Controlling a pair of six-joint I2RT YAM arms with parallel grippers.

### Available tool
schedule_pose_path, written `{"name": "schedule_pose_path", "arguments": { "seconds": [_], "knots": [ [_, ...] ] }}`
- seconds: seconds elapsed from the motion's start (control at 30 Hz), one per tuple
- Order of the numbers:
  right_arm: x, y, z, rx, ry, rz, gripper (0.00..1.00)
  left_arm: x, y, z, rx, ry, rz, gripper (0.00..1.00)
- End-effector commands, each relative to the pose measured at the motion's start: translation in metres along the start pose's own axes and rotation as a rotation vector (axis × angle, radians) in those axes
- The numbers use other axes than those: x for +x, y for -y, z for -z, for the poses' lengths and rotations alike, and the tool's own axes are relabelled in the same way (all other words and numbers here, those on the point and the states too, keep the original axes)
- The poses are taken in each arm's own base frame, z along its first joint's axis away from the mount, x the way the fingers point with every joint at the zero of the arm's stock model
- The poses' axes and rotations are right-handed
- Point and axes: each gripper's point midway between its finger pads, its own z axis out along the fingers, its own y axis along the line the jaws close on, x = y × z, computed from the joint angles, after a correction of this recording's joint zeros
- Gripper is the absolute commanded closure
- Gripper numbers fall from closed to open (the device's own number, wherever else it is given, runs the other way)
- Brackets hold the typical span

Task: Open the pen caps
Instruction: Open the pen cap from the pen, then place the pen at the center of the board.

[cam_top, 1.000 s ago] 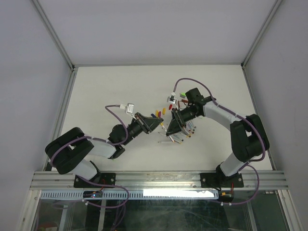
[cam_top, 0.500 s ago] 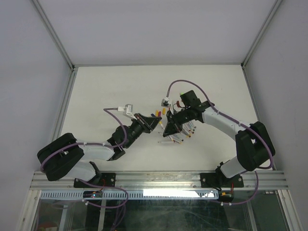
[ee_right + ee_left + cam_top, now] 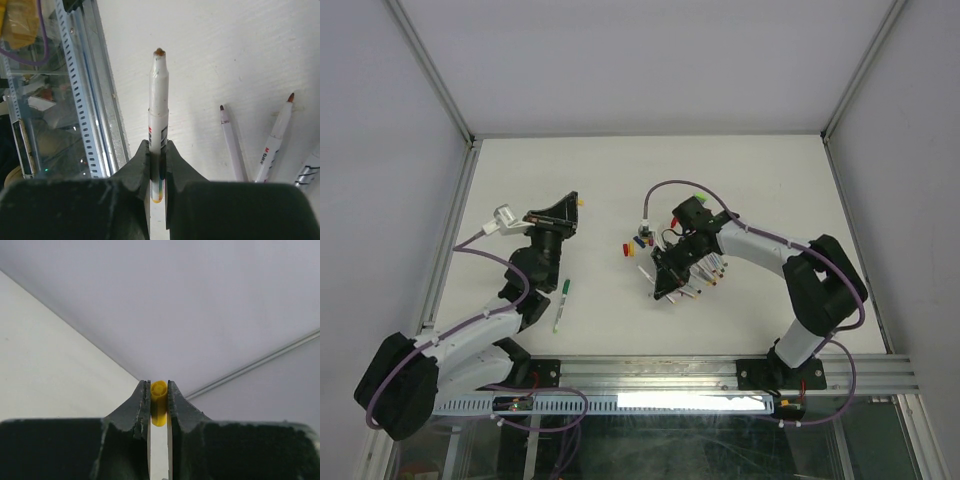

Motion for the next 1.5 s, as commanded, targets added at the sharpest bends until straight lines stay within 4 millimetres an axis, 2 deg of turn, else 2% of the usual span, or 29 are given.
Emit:
{"name": "schedule_pose_path", "arguments": {
  "seconds": [0.0, 0.2, 0.33, 0.47, 0.67, 0.9, 1.13, 1.3, 1.47],
  "knots": [
    [-0.004, 0.005, 0.007, 0.104, -0.019, 0.098, 1.0, -0.012, 0.002, 0.005, -0.041, -0.019, -0.068, 1.0],
    [0.021, 0.015, -0.019, 0.226, -0.194, 0.202, 1.0, 0.024, -0.041, 0.035, -0.196, -0.253, -0.147, 1.0],
    [0.033, 0.019, -0.031, 0.264, -0.274, 0.234, 1.0, 0.034, -0.069, 0.055, -0.327, -0.335, -0.148, 1.0],
    [0.04, 0.029, -0.035, 0.315, -0.317, 0.237, 1.0, 0.042, -0.084, 0.072, -0.362, -0.387, -0.123, 1.0],
    [0.036, 0.045, -0.033, 0.411, -0.319, 0.236, 0.98, 0.057, -0.106, 0.092, -0.468, -0.45, -0.059, 1.0],
    [0.03, 0.062, -0.026, 0.515, -0.312, 0.242, 0.93, 0.084, -0.124, 0.102, -0.564, -0.56, -0.041, 1.0],
    [0.022, 0.067, -0.025, 0.557, -0.283, 0.237, 0.92, 0.095, -0.133, 0.108, -0.609, -0.6, -0.023, 1.0],
    [0.018, 0.078, -0.017, 0.633, -0.279, 0.245, 0.9, 0.106, -0.138, 0.116, -0.632, -0.634, 0.022, 1.0],
    [0.018, 0.08, -0.012, 0.65, -0.282, 0.249, 0.88, 0.118, -0.146, 0.116, -0.675, -0.669, 0.015, 1.0]
  ]
}}
